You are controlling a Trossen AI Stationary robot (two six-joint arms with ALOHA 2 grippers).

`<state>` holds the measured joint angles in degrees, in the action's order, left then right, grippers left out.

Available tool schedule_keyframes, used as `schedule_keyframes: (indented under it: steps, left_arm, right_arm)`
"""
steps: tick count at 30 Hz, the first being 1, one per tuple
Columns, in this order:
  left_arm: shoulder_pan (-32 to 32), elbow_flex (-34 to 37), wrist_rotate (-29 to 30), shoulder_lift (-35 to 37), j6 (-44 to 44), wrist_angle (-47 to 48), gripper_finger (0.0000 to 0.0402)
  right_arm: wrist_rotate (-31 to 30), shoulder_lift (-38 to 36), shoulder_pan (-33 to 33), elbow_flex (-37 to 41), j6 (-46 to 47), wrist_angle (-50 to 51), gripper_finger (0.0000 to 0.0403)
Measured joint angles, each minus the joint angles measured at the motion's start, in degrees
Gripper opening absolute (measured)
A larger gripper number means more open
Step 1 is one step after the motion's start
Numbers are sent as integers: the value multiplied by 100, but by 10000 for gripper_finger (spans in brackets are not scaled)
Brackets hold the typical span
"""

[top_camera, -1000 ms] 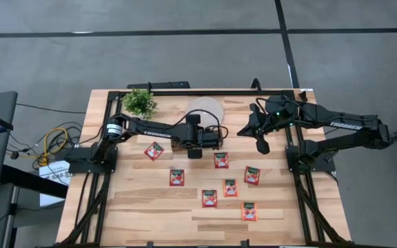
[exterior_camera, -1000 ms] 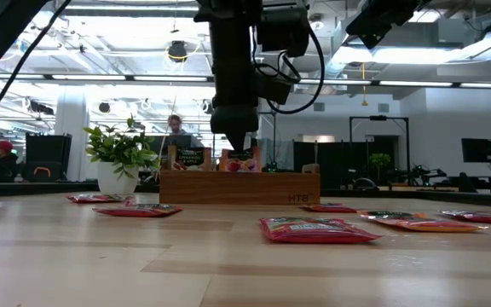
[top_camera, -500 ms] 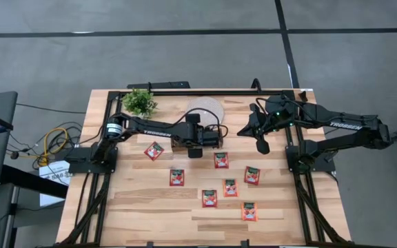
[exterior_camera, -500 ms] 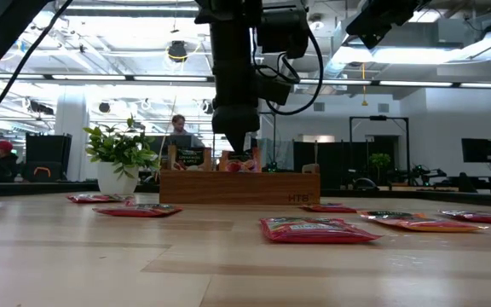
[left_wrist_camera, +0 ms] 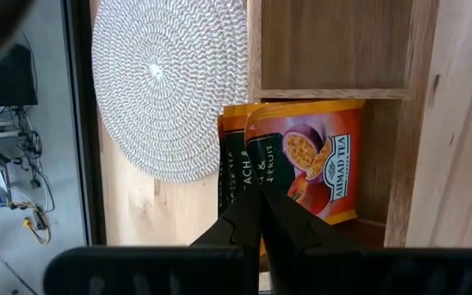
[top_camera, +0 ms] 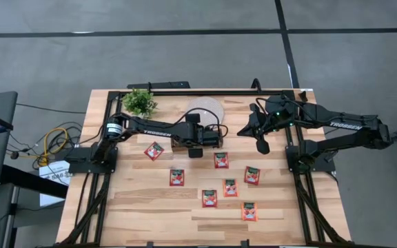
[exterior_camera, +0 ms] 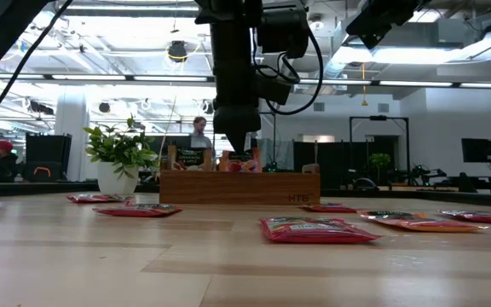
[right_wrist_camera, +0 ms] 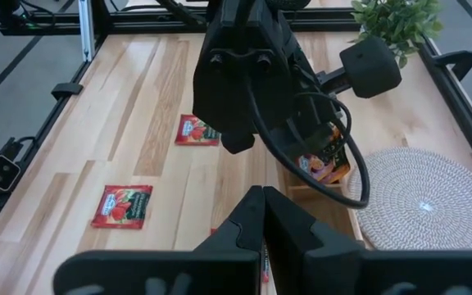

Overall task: Pick & Place Tea
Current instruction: Put the orange tea bag into the middle of the wooden organizer

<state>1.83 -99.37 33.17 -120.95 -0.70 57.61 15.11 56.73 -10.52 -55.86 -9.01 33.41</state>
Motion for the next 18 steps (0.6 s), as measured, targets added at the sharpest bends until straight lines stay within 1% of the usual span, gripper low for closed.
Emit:
schedule_keyframes:
  steps: [18]
  left_arm:
    - [-9,0,-57,0,-102,-77,0]
  right_arm:
    - [0,0,0,0,48,0,0]
